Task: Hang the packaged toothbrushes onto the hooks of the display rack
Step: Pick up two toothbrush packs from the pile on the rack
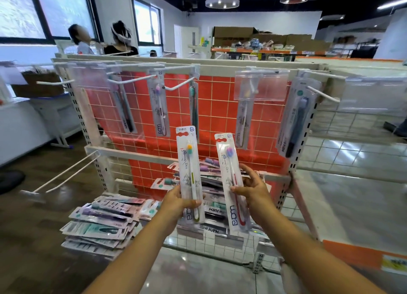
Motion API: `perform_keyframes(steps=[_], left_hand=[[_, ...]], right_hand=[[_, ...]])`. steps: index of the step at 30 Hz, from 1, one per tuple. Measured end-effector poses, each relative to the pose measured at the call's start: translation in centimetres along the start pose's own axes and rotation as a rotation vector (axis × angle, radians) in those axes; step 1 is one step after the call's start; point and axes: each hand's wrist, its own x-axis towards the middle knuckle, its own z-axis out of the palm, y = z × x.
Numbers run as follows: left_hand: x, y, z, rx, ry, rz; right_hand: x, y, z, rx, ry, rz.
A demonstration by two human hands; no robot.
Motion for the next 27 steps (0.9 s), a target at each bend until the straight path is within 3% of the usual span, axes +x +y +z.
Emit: perform_keyframes(steps=[27], left_hand=[[0.6,1.3,-20.3,0.028,-0.108,-0.022]], right_hand=[[-1.7,3.5,20.8,0.03,0.146,-0.129]])
